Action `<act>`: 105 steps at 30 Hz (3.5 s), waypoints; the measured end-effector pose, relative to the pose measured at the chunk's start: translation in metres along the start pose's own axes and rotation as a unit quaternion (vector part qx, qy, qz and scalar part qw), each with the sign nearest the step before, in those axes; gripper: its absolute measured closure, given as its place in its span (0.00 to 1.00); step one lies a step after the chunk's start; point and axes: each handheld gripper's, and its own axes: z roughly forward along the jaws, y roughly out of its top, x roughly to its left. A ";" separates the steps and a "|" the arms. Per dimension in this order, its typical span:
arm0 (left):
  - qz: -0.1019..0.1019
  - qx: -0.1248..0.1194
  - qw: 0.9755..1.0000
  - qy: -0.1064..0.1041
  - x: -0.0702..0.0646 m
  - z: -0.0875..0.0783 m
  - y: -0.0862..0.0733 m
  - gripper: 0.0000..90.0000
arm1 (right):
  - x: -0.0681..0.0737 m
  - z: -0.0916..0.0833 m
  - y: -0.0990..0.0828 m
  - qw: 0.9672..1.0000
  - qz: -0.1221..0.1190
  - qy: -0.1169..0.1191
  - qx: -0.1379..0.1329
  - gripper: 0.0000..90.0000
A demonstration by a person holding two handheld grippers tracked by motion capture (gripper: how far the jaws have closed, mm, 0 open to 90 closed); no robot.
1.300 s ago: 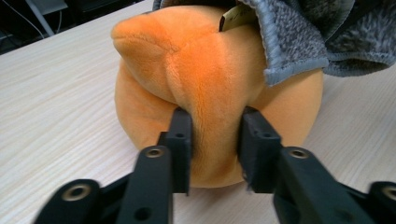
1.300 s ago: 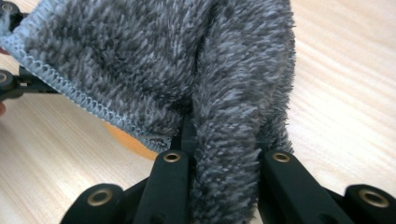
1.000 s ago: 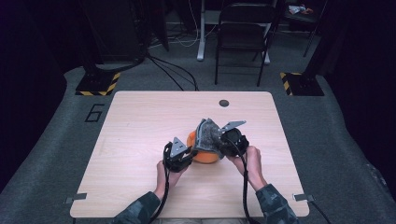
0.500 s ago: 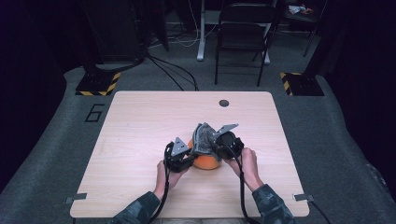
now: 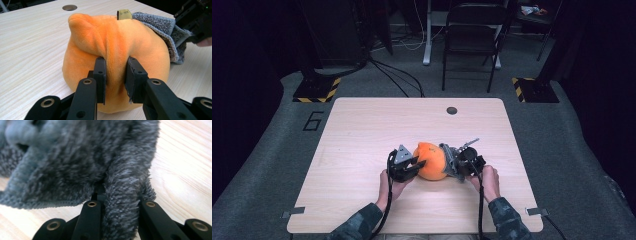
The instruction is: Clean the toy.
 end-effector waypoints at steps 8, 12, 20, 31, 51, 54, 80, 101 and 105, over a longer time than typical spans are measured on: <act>-0.003 -0.001 1.000 0.003 0.000 0.000 0.000 0.79 | 0.015 -0.059 0.017 0.993 -0.007 0.041 -0.106 0.86; 0.008 0.001 1.000 0.000 0.001 -0.005 0.002 0.63 | 0.043 -0.031 0.023 0.996 -0.058 0.006 -0.069 0.87; 0.046 0.030 0.998 -0.008 0.012 -0.003 -0.010 0.55 | 0.034 -0.024 0.025 0.996 -0.052 0.009 -0.073 0.87; 0.043 0.017 0.999 0.014 -0.001 0.004 -0.005 0.87 | 0.035 -0.052 0.034 0.991 -0.056 -0.013 -0.117 0.87; 0.042 0.016 0.999 0.006 0.000 0.007 -0.008 0.87 | 0.033 -0.037 0.029 0.994 -0.063 0.000 -0.090 0.87; 0.043 0.017 0.999 0.003 0.001 0.006 -0.008 0.87 | 0.026 -0.033 0.025 0.996 -0.053 0.001 -0.075 0.87; 0.033 0.015 0.999 0.006 0.005 0.007 -0.009 0.87 | 0.002 -0.063 0.021 0.994 -0.009 0.007 -0.108 0.87; 0.078 0.036 0.996 0.018 -0.003 0.012 -0.009 0.82 | 0.015 -0.027 0.024 0.997 -0.030 0.007 -0.066 0.87; 0.068 0.035 0.997 0.021 -0.002 0.011 -0.008 0.85 | 0.019 -0.041 0.031 0.996 -0.038 -0.003 -0.085 0.87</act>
